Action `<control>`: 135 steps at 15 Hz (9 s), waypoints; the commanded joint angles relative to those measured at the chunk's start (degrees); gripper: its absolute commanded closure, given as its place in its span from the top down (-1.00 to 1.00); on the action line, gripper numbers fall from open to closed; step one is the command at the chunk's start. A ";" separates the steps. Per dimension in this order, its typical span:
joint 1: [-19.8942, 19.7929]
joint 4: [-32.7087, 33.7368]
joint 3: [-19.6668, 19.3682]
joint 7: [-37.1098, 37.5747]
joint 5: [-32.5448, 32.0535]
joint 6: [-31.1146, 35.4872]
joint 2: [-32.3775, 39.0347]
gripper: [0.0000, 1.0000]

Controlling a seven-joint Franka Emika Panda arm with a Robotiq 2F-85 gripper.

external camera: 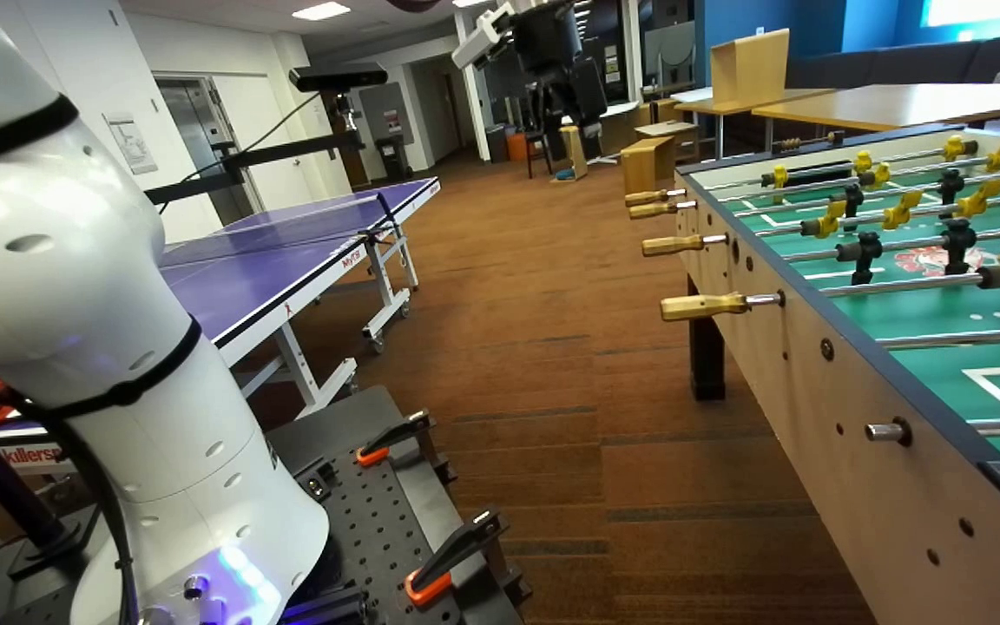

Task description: Pull out the fourth stick from the left

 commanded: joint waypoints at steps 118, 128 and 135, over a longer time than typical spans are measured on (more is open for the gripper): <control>9.99 61.09 9.20 1.86 26.42 28.98 73.25 -0.70; 8.94 49.81 12.82 -0.40 27.89 32.29 66.76 0.30; 7.67 44.57 19.30 -6.27 26.47 32.68 61.25 1.00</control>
